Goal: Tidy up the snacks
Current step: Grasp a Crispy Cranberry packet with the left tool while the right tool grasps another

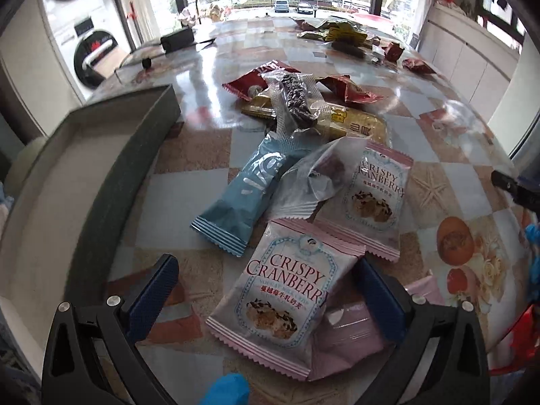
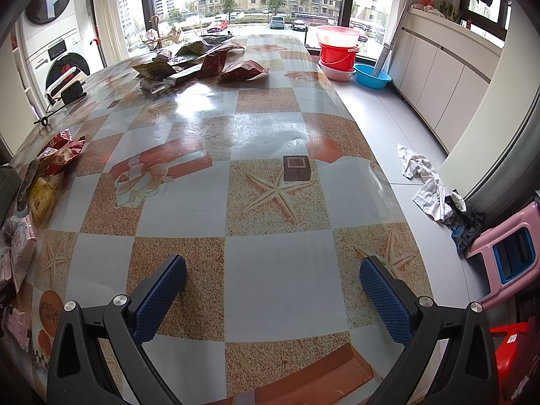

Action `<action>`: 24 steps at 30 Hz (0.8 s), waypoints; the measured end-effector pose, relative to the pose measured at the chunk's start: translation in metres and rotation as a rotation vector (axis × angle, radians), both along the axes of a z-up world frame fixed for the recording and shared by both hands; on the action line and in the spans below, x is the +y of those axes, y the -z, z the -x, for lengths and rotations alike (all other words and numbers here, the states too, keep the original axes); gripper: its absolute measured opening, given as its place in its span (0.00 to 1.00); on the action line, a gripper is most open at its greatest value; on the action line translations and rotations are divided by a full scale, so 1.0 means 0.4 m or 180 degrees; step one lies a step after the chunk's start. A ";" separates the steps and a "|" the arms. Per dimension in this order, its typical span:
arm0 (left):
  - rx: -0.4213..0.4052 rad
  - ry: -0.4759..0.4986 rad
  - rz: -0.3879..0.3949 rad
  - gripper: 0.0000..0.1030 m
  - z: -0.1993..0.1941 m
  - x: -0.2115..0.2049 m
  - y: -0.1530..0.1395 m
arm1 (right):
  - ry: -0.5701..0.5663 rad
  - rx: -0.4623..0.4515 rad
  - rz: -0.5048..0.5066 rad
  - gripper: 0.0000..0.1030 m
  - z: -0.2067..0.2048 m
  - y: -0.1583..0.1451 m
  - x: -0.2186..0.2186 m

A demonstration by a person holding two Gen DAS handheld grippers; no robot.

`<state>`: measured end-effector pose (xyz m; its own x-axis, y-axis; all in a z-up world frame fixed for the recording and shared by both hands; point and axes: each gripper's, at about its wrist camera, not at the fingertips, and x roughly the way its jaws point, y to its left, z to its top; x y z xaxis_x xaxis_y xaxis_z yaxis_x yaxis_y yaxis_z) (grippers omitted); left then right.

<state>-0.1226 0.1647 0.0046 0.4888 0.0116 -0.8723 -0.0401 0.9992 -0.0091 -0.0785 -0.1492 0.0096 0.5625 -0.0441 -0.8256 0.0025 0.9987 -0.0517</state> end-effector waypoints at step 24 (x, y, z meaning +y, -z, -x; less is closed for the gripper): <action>-0.0044 0.0141 -0.0186 0.98 0.027 -0.013 -0.002 | -0.1026 0.0920 -0.0069 0.96 -0.055 0.010 0.583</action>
